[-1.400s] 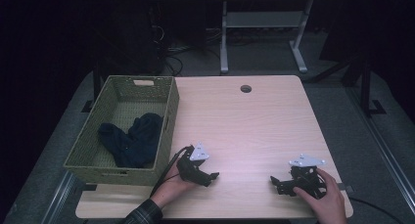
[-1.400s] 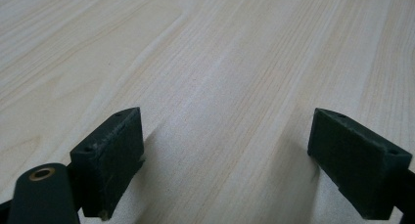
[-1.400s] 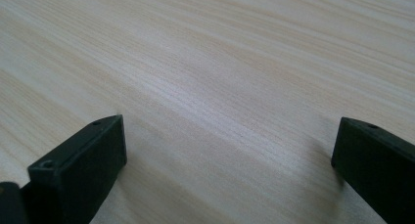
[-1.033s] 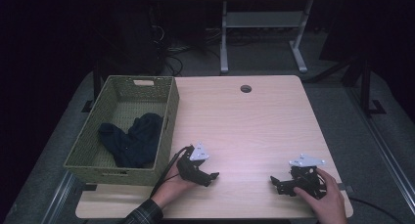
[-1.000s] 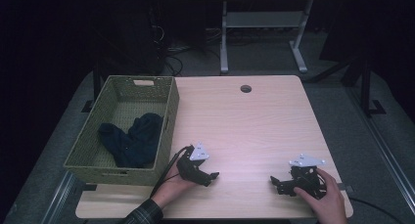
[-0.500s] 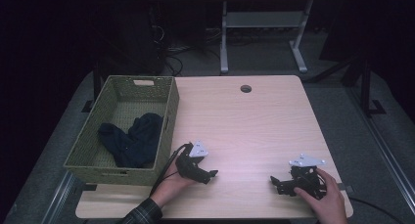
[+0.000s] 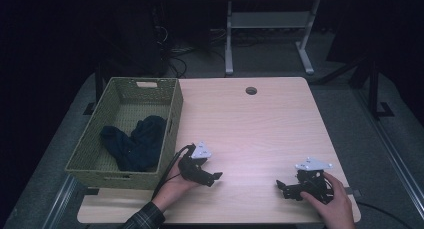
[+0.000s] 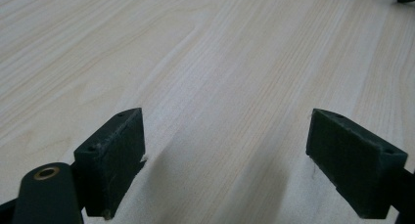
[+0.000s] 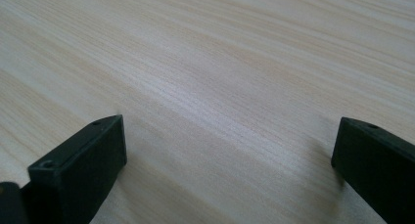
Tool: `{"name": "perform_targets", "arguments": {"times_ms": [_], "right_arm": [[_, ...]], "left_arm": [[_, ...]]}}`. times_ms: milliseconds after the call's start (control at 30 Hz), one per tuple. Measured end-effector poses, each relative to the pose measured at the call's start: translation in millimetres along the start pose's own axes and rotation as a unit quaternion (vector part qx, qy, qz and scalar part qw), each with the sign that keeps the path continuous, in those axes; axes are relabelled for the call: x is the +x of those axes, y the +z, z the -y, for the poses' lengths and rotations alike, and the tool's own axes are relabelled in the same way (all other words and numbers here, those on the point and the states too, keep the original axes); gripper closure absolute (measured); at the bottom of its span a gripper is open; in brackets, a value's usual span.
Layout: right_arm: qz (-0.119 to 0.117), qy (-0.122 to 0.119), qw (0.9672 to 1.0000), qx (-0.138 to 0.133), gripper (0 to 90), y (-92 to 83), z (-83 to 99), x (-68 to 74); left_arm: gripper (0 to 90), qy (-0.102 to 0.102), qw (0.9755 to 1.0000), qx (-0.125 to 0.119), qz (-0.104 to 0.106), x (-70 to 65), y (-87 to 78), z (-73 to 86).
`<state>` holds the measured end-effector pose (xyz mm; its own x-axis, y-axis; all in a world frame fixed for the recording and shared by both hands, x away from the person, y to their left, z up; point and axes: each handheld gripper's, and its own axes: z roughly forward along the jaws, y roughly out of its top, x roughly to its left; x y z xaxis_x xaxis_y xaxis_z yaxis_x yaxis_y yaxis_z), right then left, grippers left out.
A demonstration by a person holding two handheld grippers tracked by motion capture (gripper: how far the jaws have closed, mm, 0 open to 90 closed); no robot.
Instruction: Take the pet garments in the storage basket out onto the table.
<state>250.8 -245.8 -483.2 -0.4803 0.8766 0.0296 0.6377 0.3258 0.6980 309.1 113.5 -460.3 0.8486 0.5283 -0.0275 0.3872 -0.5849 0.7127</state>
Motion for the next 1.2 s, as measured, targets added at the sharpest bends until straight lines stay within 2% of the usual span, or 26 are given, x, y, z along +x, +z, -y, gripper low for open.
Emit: {"name": "perform_targets", "arguments": {"times_ms": [467, 767, 867, 1200], "right_arm": [[0.000, 0.000, 1.0000, 0.000, 0.0, 0.0, -0.1, 0.0], [0.000, 0.000, 1.0000, 0.000, 0.0, 0.0, 0.0, -0.1], [0.000, 0.000, 1.0000, 0.000, 0.0, 0.0, -0.1, -0.1], [0.000, -0.001, 1.0000, 0.000, 0.0, -0.1, 0.0, -0.2]], "left_arm": [[14.1, 0.002, 1.0000, -0.008, 0.000, 0.9, -4.8, -7.9], [14.1, 0.010, 0.9999, 0.000, 0.004, -1.7, -7.9, -13.5], [14.1, 0.016, 0.9999, 0.004, -0.002, -1.5, -9.8, -15.6], [14.1, 0.013, 0.9999, 0.006, -0.003, 0.5, -15.1, -20.2]]}}
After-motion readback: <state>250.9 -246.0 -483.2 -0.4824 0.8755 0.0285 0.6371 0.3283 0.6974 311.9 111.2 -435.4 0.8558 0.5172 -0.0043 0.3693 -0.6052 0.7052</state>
